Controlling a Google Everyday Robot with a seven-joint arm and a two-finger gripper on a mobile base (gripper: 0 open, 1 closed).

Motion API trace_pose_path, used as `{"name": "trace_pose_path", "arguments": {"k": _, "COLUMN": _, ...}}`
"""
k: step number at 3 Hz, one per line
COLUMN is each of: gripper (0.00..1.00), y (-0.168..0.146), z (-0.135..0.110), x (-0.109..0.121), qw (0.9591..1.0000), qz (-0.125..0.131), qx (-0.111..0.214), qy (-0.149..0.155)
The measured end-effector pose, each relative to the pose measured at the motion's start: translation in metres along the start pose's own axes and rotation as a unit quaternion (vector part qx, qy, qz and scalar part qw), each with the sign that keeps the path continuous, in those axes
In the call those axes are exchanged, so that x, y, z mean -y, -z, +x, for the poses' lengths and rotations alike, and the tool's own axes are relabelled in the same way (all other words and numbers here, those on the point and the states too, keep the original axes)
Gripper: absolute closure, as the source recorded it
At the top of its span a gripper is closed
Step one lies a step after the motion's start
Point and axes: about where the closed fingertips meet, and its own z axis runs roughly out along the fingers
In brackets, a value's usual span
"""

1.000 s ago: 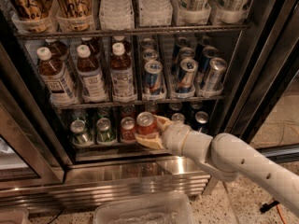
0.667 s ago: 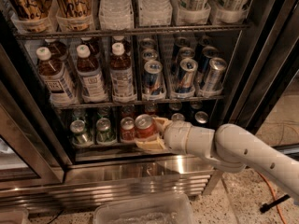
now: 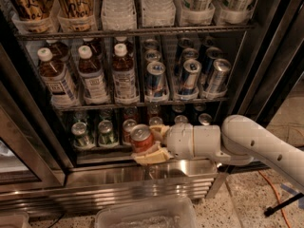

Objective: Pick coke can from bottom shelf of fridge

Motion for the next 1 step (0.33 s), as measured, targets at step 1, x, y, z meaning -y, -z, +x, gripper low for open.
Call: {"name": "trace_pose_path", "arguments": {"k": 1, "gripper": 1.0, "y": -0.0008, "z": -0.0023, "x": -0.0125, "qw": 0.9997, "qz": -0.024, "qx": 0.004, "qy": 0.0}}
